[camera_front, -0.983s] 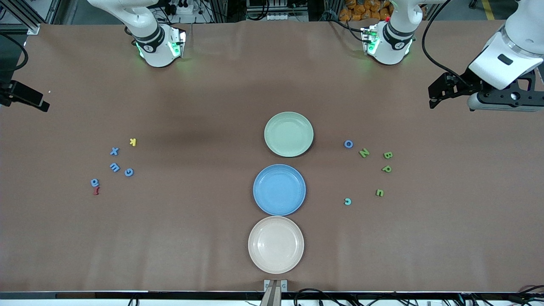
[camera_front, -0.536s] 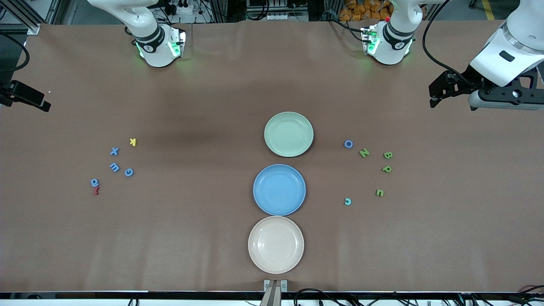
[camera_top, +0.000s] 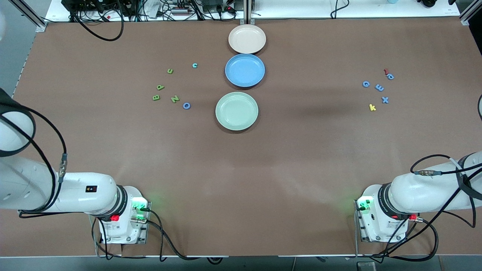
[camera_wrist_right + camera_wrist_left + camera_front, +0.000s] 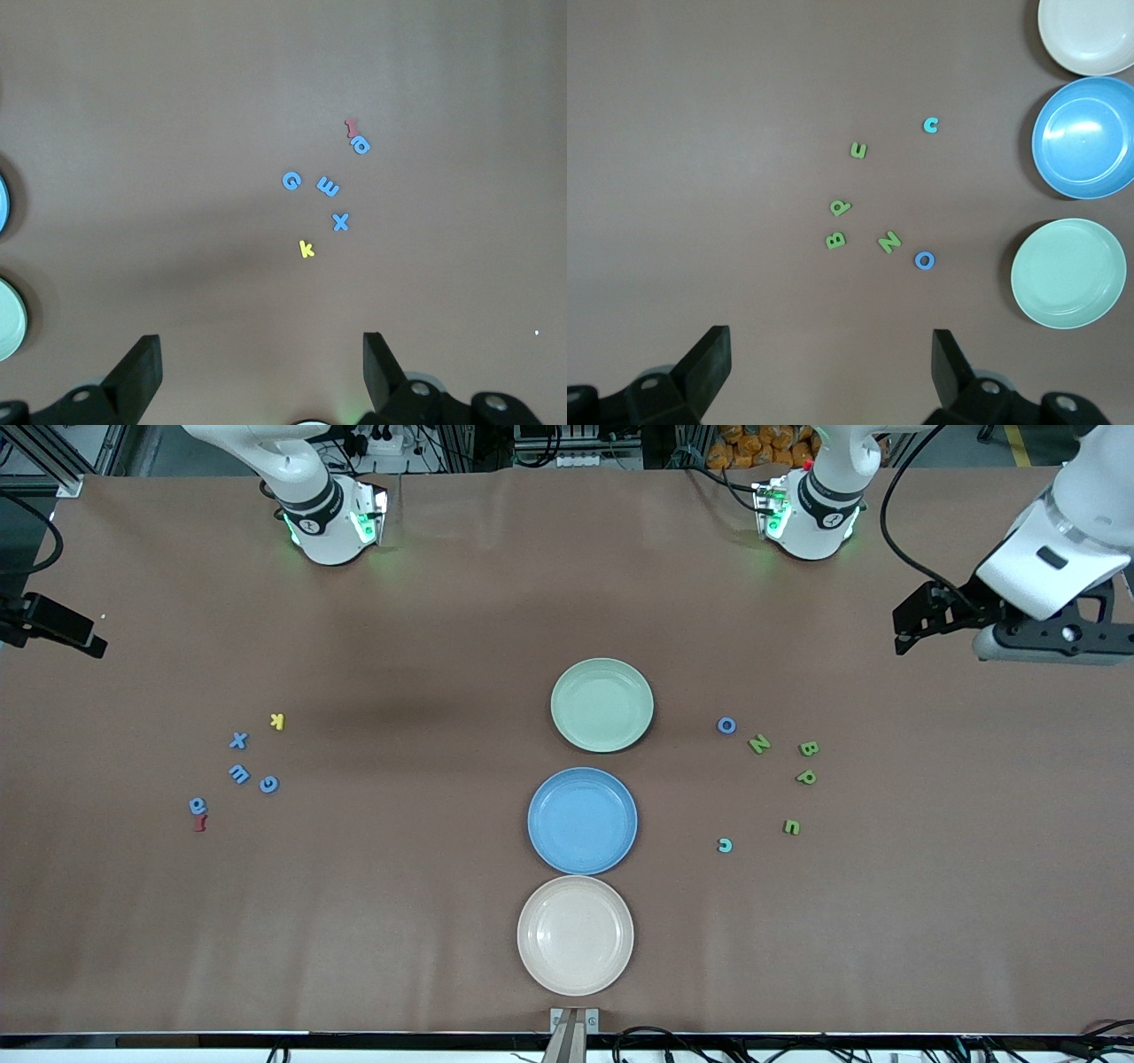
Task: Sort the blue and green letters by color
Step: 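Move the left gripper over the green foam letters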
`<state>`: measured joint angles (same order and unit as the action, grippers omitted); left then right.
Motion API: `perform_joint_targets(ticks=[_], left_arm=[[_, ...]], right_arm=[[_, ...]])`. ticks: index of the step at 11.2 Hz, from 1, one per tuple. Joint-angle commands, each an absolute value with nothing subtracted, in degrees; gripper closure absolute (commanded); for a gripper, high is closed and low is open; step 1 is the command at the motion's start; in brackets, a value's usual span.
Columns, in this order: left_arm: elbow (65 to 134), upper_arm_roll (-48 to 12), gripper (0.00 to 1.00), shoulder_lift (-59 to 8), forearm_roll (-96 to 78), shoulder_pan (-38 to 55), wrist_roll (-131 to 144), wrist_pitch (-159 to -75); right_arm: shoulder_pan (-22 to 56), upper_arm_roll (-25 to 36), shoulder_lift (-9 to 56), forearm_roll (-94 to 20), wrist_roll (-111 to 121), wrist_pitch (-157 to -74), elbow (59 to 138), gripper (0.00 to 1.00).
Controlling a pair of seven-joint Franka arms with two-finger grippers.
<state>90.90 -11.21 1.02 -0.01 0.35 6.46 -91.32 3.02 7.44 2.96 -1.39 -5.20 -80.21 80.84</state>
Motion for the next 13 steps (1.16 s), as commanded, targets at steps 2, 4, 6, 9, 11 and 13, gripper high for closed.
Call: perform_joint_targets(ticks=[2, 4, 6, 9, 11, 13], left_arm=[[94.46, -11.51, 0.0, -0.79, -0.7, 0.09, 6.86, -92.62], [99.38, -11.43, 0.0, 0.35, -0.62, 0.09, 6.94, -96.4], [104.56, -11.43, 0.0, 1.31, -0.53, -1.31, 7.12, -100.17], [115.02, -11.69, 0.0, 4.29, -0.44, -1.41, 12.3, -110.28], [117.07, -11.78, 0.0, 4.4, -0.44, -3.33, 12.3, -112.41], [118.81, -11.78, 0.0, 2.56, -0.44, -5.53, 12.65, -115.12]], right_arm=[[2.81, 7.03, 2.11, -1.05, -5.45, -79.98, 81.83, 0.0], [2.9, 7.03, 2.11, -1.05, -5.54, -79.98, 81.91, 0.0], [2.81, 6.77, 2.11, -1.05, -5.54, -79.98, 81.91, 0.0], [2.81, 6.77, 2.11, -1.05, -5.54, -79.98, 81.91, 0.0], [2.81, 6.77, 2.2, -1.05, -5.54, -79.98, 82.0, 0.0], [2.9, 6.07, 2.29, -1.05, -5.89, -80.07, 82.53, 0.0]])
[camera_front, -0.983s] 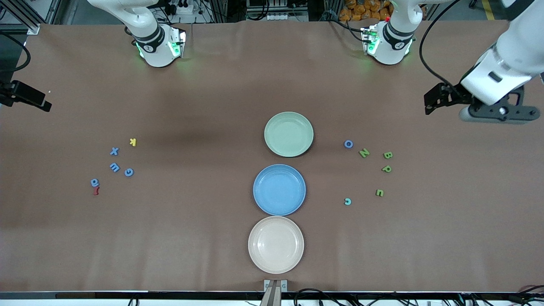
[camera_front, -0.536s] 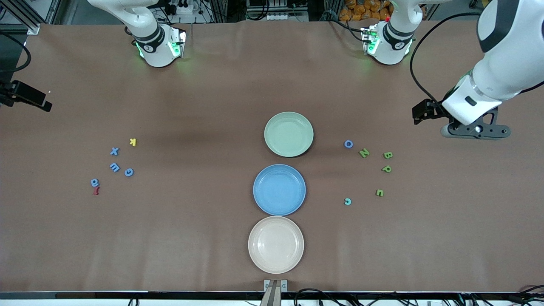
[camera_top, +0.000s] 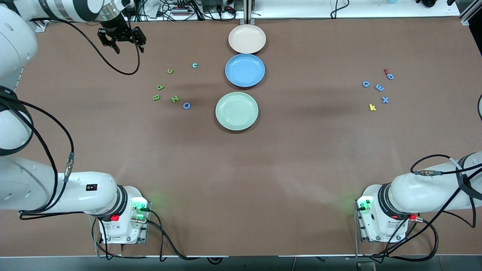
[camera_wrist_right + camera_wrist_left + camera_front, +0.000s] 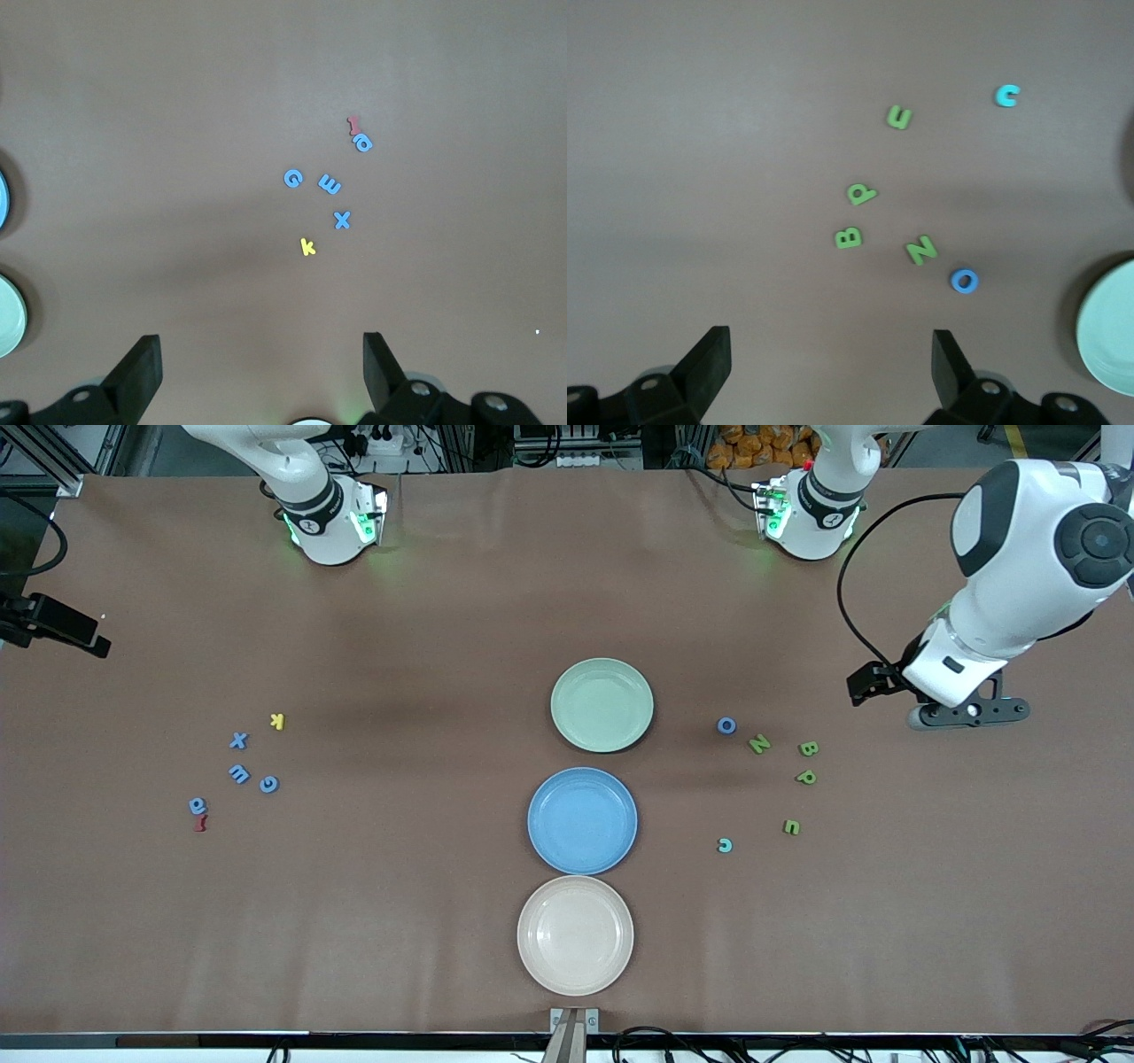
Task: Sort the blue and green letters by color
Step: 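Move the left gripper over the green foam letters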
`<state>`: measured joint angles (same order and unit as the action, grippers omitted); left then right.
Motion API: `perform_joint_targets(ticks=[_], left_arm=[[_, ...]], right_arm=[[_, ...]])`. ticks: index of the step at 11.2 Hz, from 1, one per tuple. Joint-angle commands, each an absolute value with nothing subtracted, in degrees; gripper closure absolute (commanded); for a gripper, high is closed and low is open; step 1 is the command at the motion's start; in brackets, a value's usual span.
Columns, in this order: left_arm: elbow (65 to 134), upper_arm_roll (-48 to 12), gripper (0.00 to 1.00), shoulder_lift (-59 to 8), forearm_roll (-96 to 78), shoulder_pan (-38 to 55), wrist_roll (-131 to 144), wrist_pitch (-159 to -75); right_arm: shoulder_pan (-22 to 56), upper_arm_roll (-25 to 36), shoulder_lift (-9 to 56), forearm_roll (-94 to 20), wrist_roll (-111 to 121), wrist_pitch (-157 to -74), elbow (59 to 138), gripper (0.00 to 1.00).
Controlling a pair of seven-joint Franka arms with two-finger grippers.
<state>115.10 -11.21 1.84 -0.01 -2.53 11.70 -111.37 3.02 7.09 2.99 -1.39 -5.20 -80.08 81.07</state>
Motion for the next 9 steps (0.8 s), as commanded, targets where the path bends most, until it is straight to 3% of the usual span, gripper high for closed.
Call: perform_joint_targets(ticks=[1, 3, 9], left_arm=[[121.35, -11.78, 0.0, 1.85, -0.44, -5.54, 14.14, -119.4], [125.59, -11.78, 0.0, 0.54, -0.44, -5.54, 16.69, -126.72], [125.77, -11.78, 0.0, -9.12, 1.22, -4.84, 22.22, -134.36]], right_arm=[[2.9, 6.06, 2.29, -1.05, -5.89, -80.16, 82.53, 0.0], [2.81, 6.06, 2.29, -1.05, -5.89, -80.16, 82.62, 0.0], [2.99, 5.98, 4.12, -1.05, -5.8, -81.73, 82.62, 0.0]])
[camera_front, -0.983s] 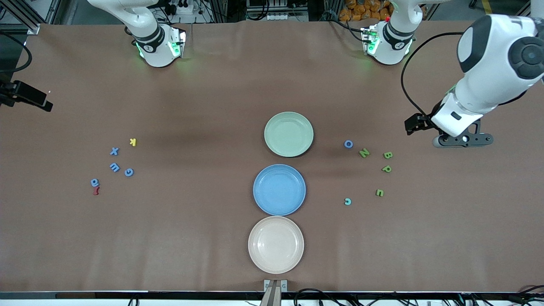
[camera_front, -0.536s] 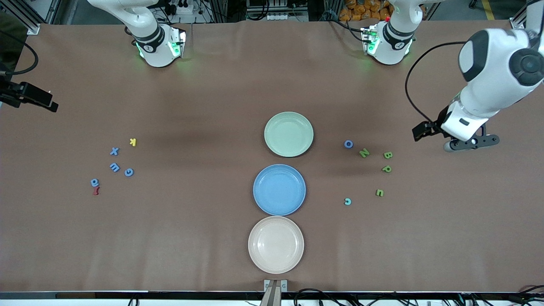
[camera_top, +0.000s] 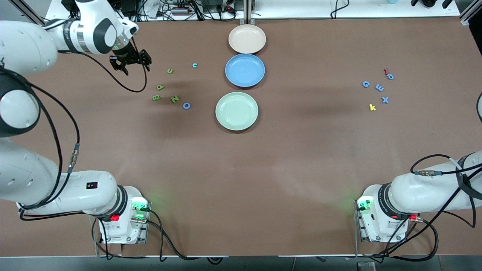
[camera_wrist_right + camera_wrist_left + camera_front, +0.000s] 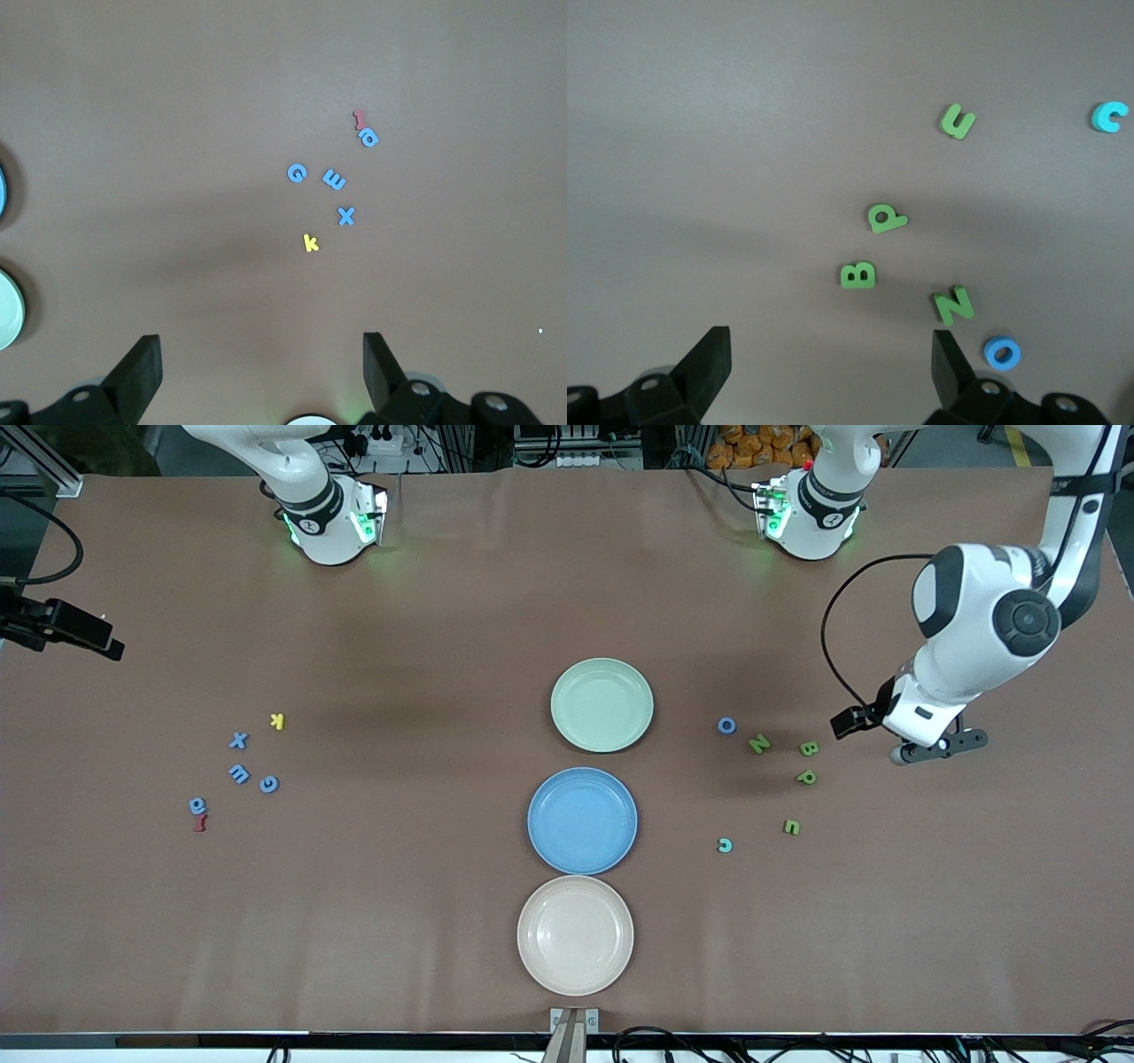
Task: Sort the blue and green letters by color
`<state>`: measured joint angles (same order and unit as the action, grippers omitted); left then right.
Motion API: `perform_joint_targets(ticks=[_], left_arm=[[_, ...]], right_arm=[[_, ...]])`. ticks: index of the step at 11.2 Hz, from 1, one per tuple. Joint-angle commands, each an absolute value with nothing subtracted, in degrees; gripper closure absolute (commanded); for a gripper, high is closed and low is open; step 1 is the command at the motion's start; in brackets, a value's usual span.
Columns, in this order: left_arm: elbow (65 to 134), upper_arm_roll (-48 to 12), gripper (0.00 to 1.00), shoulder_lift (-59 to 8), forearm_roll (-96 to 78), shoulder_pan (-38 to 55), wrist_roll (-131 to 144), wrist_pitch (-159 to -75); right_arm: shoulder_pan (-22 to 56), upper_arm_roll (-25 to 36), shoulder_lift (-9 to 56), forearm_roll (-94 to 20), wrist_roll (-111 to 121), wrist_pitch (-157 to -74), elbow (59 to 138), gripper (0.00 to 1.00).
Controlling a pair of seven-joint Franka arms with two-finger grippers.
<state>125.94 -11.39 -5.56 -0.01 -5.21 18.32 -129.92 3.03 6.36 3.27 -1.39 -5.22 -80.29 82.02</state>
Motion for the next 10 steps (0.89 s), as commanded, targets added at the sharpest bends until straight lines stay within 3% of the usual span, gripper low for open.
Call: perform_joint_targets(ticks=[1, 6, 10], left_arm=[[125.77, -11.78, 0.0, -10.71, 1.49, -4.4, 24.5, -136.12], [125.68, -11.78, 0.0, -18.01, 7.18, -2.9, 33.55, -144.22], [123.75, -11.69, 0.0, -20.83, 9.93, -3.25, 36.21, -144.67]], right_arm=[[2.99, 5.98, 4.22, -1.05, -5.89, -82.35, 82.97, 0.0], [3.08, 5.98, 4.13, -1.05, -5.71, -82.09, 83.06, 0.0], [3.08, 5.98, 4.22, -1.05, -5.45, -82.09, 82.97, 0.0]])
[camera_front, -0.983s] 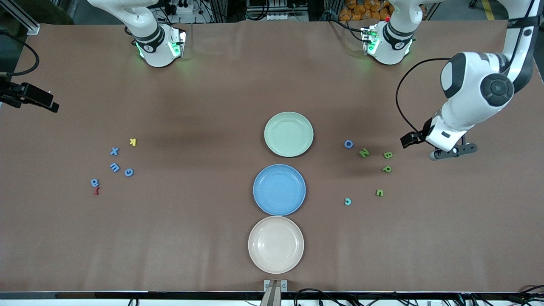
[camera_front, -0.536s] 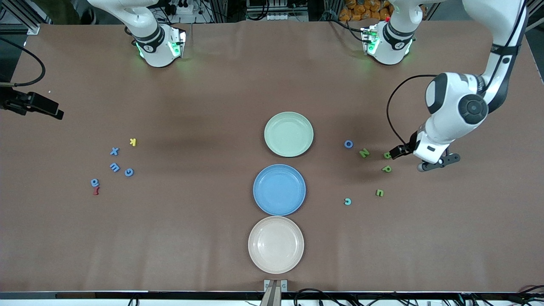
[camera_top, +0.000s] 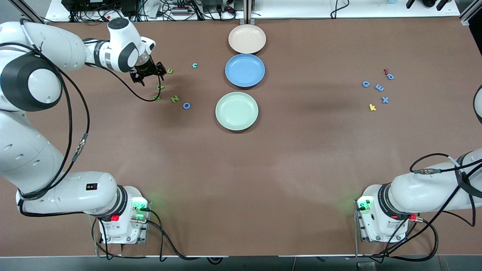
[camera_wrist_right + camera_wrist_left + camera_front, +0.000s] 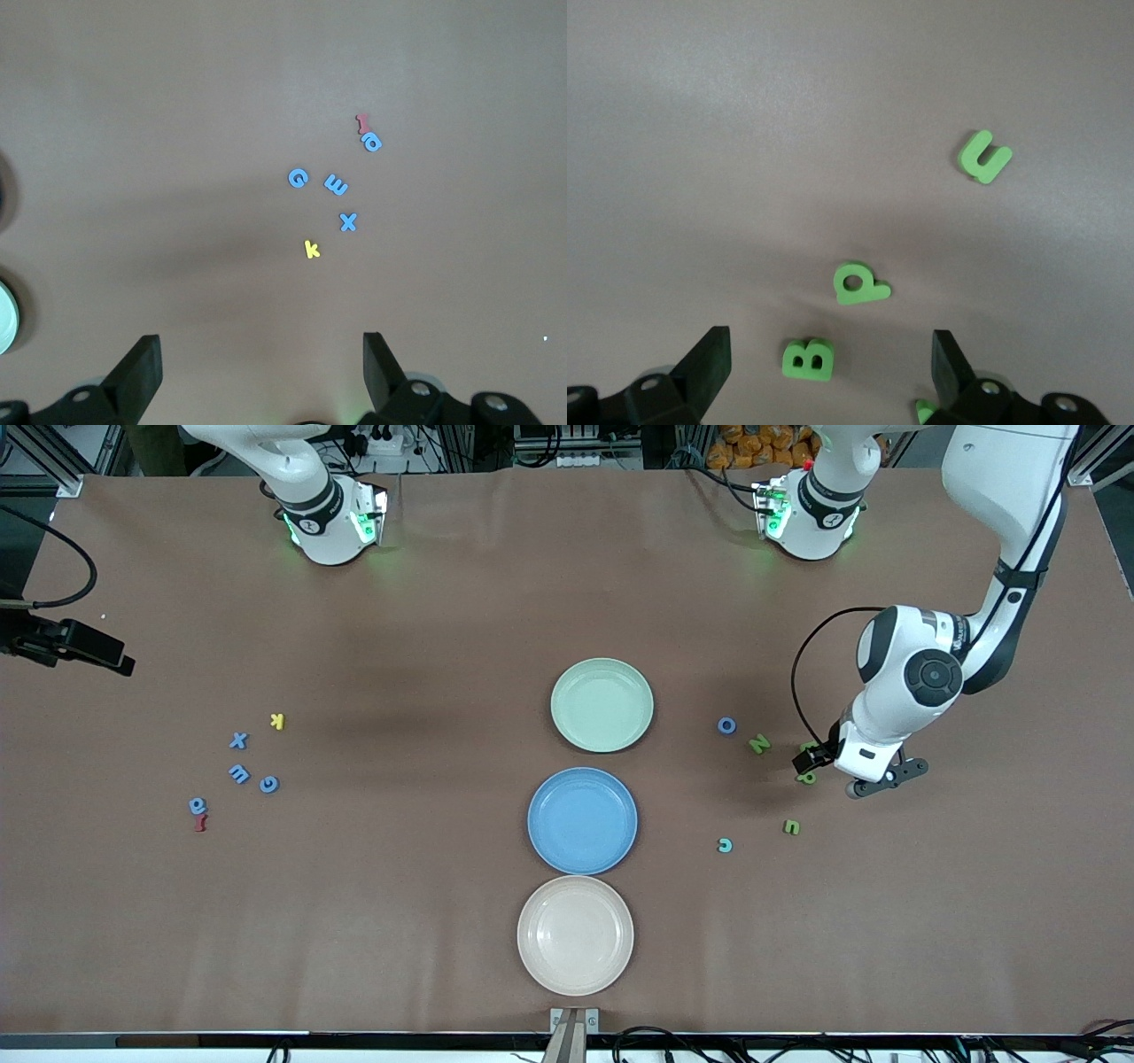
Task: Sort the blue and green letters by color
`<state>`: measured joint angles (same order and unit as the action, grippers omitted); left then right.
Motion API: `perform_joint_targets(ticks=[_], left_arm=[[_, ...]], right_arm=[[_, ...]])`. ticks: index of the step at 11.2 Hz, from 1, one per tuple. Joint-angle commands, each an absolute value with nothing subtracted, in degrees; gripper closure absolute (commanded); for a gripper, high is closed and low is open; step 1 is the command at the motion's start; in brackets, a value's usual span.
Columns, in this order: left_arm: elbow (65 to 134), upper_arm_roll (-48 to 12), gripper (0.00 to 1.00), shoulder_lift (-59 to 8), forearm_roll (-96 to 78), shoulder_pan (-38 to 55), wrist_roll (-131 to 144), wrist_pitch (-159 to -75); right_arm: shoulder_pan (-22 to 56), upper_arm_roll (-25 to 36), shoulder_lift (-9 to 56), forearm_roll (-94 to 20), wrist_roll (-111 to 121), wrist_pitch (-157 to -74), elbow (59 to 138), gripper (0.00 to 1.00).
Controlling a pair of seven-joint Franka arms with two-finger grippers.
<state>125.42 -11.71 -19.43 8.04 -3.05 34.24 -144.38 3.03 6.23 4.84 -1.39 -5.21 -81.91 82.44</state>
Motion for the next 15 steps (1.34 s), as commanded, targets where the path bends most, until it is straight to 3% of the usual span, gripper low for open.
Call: perform_joint_targets(ticks=[1, 15], left_arm=[[123.75, -11.69, 0.0, -20.83, 9.93, -3.25, 36.21, -144.75], [121.55, -11.16, 0.0, -25.22, 9.84, -3.52, 40.59, -148.18]], right_arm=[[3.08, 5.98, 4.22, -1.05, -5.54, -82.0, 82.97, 0.0], [3.52, 5.98, 4.22, -1.05, -5.98, -81.74, 82.71, 0.0]])
